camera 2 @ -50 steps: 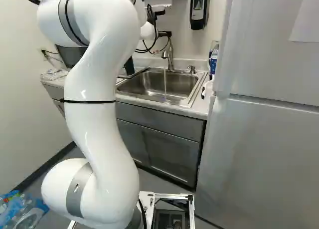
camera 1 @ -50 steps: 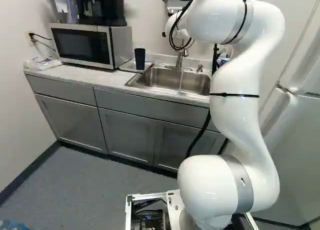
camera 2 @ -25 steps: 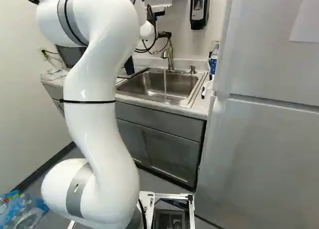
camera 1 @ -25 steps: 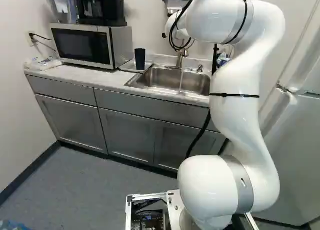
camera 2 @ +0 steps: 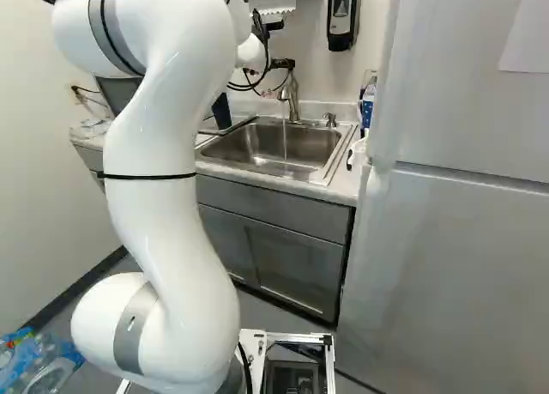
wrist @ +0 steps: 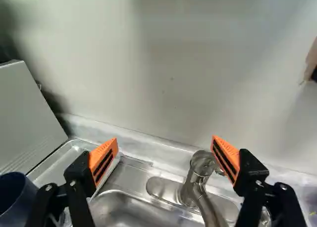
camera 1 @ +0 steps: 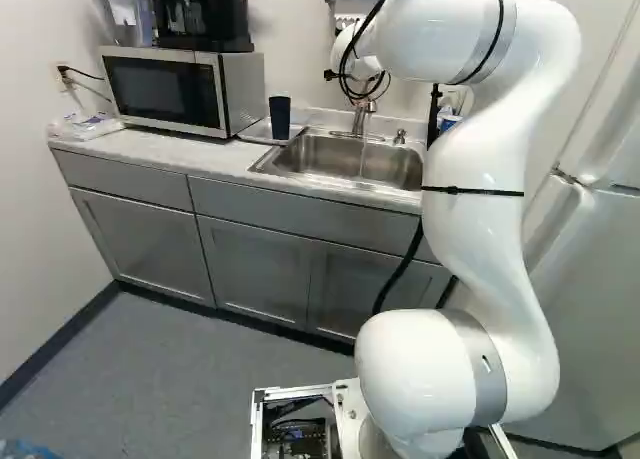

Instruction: Rinse the cup and place it in the tray

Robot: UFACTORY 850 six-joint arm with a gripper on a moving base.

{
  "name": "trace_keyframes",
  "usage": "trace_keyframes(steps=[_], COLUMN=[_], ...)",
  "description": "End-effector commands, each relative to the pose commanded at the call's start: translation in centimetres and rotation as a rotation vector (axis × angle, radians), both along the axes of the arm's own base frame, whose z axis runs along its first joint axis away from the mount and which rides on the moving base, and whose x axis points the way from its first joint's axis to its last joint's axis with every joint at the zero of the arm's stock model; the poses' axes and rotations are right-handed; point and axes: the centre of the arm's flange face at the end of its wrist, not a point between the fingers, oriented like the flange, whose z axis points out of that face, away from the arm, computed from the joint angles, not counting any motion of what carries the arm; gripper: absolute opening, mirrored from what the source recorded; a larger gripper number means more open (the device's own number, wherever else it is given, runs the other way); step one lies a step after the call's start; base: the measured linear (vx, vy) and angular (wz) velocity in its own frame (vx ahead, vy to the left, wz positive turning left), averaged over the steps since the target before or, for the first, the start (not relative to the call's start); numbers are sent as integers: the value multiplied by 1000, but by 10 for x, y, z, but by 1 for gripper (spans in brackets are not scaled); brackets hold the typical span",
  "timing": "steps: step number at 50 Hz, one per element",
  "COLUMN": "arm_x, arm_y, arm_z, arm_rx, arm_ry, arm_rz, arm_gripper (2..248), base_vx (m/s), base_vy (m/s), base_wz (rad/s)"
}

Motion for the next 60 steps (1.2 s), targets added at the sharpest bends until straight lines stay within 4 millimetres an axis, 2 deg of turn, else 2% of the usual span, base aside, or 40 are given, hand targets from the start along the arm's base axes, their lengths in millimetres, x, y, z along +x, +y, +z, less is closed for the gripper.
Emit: trace_keyframes(steps=[38,60], arm_x=[-22,-53], arm_y=[-1,-23], arm_z=[2,5], arm_rx=[2,3], arm_ry=[25,40], arm_rz=[-3,-39], arm_gripper=[247,247], base_vx=[0,0], base_vy=[0,0], base_wz=[0,0])
